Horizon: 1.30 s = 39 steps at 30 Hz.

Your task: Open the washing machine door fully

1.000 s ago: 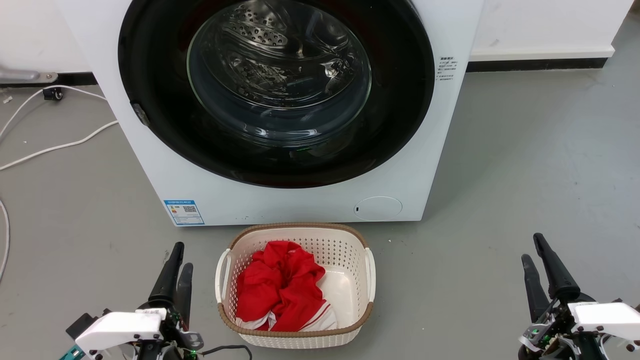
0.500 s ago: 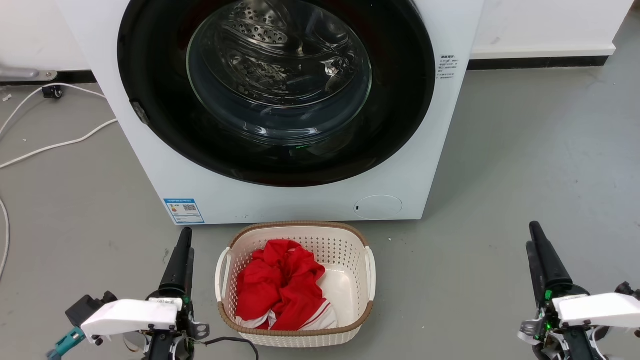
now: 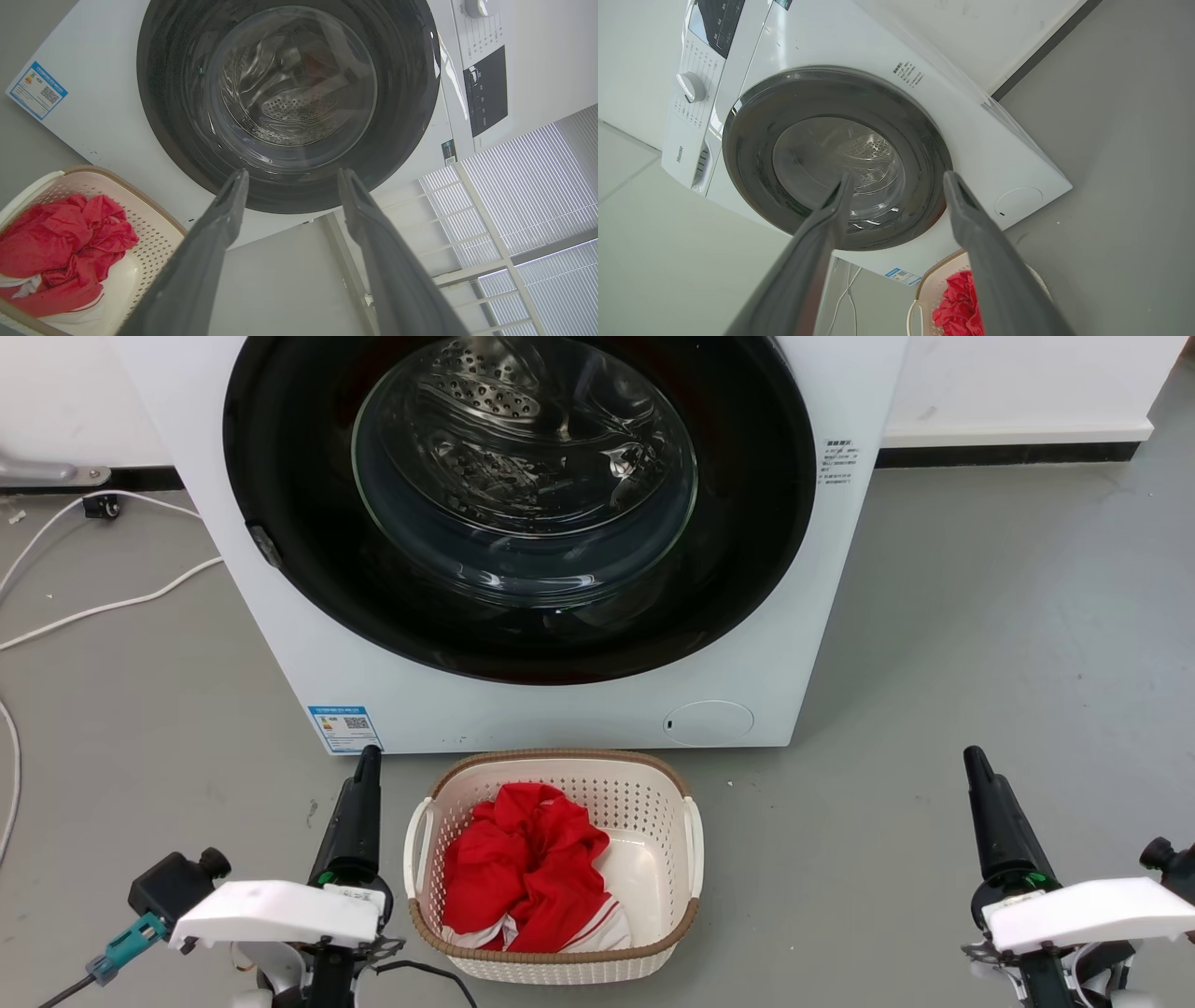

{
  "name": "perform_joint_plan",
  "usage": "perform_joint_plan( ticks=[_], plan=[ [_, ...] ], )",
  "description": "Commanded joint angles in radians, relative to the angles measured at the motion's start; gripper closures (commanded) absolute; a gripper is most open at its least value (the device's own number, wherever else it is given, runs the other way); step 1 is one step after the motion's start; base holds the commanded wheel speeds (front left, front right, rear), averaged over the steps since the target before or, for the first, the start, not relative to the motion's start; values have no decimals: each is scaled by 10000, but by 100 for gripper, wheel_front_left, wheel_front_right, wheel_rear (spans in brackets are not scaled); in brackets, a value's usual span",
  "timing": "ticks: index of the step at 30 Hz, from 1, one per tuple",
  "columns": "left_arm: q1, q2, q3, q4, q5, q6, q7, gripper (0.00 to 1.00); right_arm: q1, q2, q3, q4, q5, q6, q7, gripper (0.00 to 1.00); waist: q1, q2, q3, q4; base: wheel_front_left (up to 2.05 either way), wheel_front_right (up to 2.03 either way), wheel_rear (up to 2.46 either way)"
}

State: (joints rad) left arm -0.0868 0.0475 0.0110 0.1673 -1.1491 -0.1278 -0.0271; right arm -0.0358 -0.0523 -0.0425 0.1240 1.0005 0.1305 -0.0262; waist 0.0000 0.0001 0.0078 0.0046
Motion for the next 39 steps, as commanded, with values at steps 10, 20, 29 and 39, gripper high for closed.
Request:
perform_joint_plan(
  ticks=[10,20,29,39],
  plan=[
    [-183,29,-406,-347,2443,187,-444,0,91,8,239,-409,-2366,2,-446,0,0,-1,13,22,0,0,0],
    [-172,30,-672,-415,4058,302,-770,0,180,12,319,-487,-3974,2,-771,0,0,-1,24,46,0,0,0],
    [-129,31,-868,-491,5352,401,-1029,0,260,16,430,-681,-5220,2,-945,0,0,-1,52,69,0,0,0],
    [-46,32,-971,-544,6453,513,-1279,0,337,19,538,-854,-6298,2,-1014,0,0,-1,62,83,0,0,0]
  ],
)
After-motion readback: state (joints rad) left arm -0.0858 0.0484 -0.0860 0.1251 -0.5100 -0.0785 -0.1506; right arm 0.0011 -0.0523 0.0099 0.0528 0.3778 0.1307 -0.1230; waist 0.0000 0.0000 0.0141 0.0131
